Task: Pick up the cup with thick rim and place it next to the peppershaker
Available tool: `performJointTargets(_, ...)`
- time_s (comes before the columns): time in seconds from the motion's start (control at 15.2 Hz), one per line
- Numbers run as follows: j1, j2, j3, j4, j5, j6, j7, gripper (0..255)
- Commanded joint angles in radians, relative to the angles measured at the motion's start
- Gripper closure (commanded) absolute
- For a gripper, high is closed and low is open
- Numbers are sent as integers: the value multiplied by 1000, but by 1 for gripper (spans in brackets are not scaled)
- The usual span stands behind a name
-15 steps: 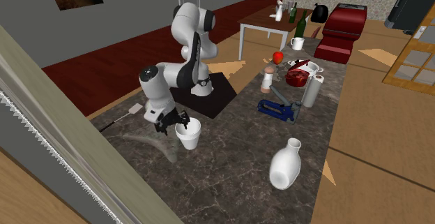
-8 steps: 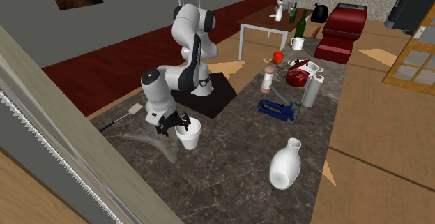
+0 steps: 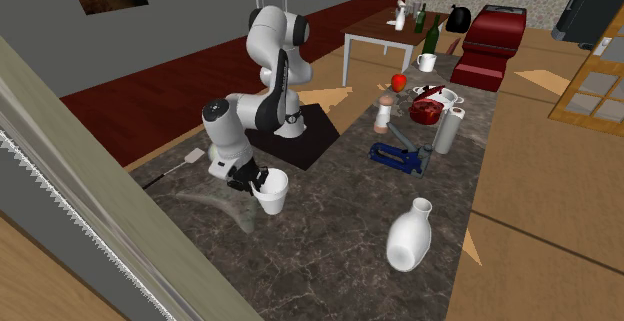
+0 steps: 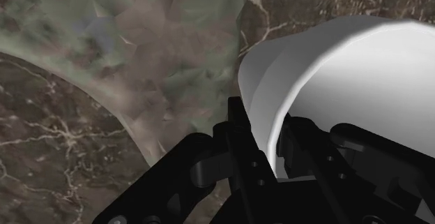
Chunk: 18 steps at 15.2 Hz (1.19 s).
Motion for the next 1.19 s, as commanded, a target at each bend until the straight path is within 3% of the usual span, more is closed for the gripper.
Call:
performJointTargets(0.0,0,1,0,-1,0,0,0,255)
performJointTargets(0.2,0,1,0,-1,0,1,0,255)
performJointTargets(1.12,4,-65,-13,99,-34,-158,34,255)
